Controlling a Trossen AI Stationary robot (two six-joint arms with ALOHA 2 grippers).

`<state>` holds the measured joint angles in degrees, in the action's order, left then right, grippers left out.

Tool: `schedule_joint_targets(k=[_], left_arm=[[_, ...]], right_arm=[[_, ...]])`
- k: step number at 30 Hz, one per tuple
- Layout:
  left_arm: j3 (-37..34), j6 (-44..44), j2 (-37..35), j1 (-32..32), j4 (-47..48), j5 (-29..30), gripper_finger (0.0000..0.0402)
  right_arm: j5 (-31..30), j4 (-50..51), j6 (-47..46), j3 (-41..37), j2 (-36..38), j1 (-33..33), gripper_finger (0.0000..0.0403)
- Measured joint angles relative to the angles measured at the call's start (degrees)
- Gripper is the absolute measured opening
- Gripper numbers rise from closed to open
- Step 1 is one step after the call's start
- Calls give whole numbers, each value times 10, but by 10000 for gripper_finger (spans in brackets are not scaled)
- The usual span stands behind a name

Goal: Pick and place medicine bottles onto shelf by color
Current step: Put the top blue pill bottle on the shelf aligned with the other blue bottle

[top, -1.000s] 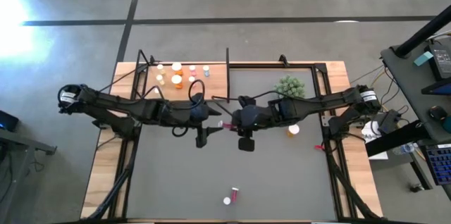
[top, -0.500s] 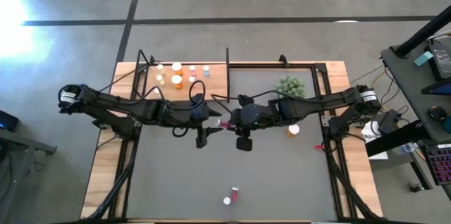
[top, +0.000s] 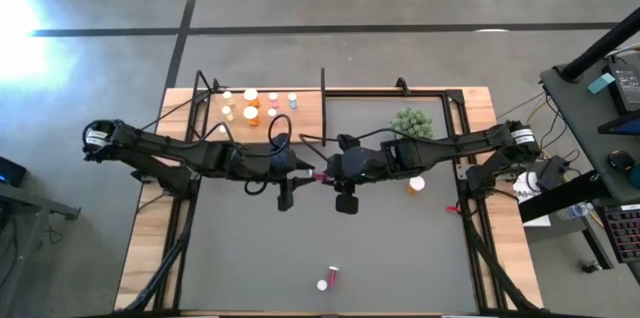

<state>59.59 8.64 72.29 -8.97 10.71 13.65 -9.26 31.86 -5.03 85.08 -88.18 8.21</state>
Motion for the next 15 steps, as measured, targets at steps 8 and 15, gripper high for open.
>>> schedule_joint_targets(k=[8, 15], left_arm=[[0, 0, 0, 0, 1, -1, 101], [0, 0, 0, 0, 2, 2, 100]], right_arm=[[0, 0, -14, 0, 0, 0, 120], [3, 6, -32, 0, 3, 0, 172]])
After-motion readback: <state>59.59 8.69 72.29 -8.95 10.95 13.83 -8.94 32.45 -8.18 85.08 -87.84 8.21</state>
